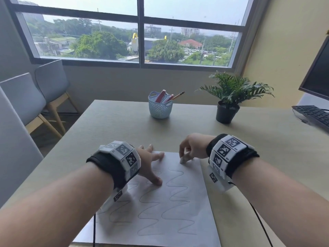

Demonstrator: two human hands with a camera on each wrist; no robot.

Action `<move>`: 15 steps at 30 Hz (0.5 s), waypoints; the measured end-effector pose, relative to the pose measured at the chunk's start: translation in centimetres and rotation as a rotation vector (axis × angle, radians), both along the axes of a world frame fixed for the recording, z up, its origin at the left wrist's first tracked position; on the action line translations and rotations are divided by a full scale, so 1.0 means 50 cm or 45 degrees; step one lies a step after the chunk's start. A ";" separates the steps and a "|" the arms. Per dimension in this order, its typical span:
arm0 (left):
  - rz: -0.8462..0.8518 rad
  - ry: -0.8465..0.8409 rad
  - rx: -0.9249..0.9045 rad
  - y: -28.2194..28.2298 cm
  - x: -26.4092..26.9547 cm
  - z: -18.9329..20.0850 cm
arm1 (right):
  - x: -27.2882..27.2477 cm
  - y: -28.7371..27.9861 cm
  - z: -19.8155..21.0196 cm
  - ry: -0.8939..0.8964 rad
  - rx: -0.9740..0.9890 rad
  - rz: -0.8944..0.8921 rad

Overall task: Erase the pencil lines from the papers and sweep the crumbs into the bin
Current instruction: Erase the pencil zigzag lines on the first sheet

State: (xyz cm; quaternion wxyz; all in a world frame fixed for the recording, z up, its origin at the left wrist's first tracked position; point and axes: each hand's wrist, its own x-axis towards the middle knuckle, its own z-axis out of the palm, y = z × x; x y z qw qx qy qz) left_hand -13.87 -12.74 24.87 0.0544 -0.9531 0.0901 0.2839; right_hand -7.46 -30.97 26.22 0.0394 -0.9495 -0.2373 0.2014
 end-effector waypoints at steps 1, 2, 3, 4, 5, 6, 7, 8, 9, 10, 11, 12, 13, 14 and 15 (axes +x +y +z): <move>0.000 -0.002 0.000 0.000 0.001 0.000 | -0.004 -0.004 0.003 0.012 -0.020 0.013; 0.001 -0.004 0.000 0.000 0.001 0.000 | -0.007 -0.006 0.005 0.020 -0.038 0.020; 0.001 -0.005 -0.001 -0.001 0.000 0.001 | -0.007 -0.006 0.007 0.020 -0.048 0.020; 0.002 -0.006 -0.002 -0.001 0.000 0.000 | -0.005 -0.003 0.008 0.011 -0.055 0.006; 0.002 -0.006 -0.002 -0.001 0.000 0.000 | -0.003 0.002 0.008 -0.005 -0.060 -0.019; 0.003 -0.008 -0.001 -0.001 0.000 0.000 | -0.002 0.008 0.009 -0.030 -0.072 -0.041; 0.003 -0.009 -0.001 -0.002 0.000 0.001 | -0.004 0.015 0.009 -0.061 -0.099 -0.044; 0.004 -0.009 0.001 -0.002 -0.001 0.001 | -0.009 0.020 0.009 -0.088 -0.134 -0.030; 0.006 -0.006 0.005 -0.002 -0.002 0.001 | -0.016 0.025 0.008 -0.103 -0.164 -0.004; 0.010 -0.001 0.008 -0.002 -0.002 0.002 | -0.024 0.028 0.007 -0.102 -0.187 0.027; 0.012 0.005 0.011 -0.003 -0.002 0.002 | -0.032 0.030 0.006 -0.092 -0.199 0.055; 0.013 0.009 0.015 -0.003 -0.002 0.002 | -0.040 0.032 0.006 -0.084 -0.198 0.074; 0.013 0.008 0.018 -0.003 -0.002 0.002 | -0.044 0.035 0.006 -0.085 -0.186 0.079; 0.012 0.003 0.019 -0.002 -0.002 0.001 | -0.046 0.039 0.008 -0.096 -0.164 0.072; 0.012 -0.002 0.019 -0.002 -0.002 0.001 | -0.046 0.044 0.008 -0.115 -0.136 0.058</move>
